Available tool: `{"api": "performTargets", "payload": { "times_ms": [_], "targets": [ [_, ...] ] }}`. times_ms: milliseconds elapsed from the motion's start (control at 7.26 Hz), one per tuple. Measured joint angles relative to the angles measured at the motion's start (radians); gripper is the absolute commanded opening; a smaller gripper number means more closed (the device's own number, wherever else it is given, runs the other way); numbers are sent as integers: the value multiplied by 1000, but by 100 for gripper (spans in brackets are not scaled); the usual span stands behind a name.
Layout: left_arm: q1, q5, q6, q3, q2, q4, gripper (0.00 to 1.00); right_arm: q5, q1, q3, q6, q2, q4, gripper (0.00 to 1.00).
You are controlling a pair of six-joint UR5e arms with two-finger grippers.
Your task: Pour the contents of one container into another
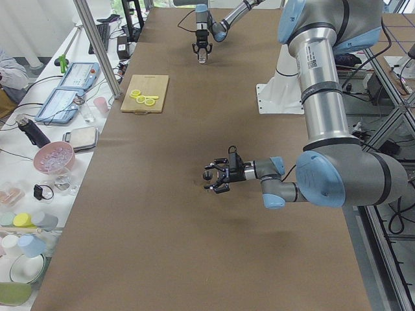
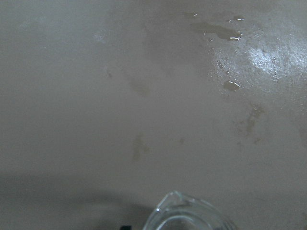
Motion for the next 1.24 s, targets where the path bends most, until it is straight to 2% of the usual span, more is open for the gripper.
{"api": "performTargets", "payload": {
  "times_ms": [276,413,551,827,1103,1240],
  "targets": [
    [-122,-168,111,-127,-11,77,98,0,-7,1,1,0,4,99],
    [-209,-294,188,-166,-50,87,98,0,-8,1,3,0,5,99],
    [-329,-478,248,-184,-113,100,98,0,-8,2,13,2,6,99],
    [-646,-918,364,-151,-237,254,98,0,-8,5,49,18,6,100],
    [-966,-1297,514,-15,-358,467,98,-1,-4,8,94,41,6,100],
    [-1098,-1453,601,41,-407,627,98,-1,4,10,125,57,6,100]
  ]
}}
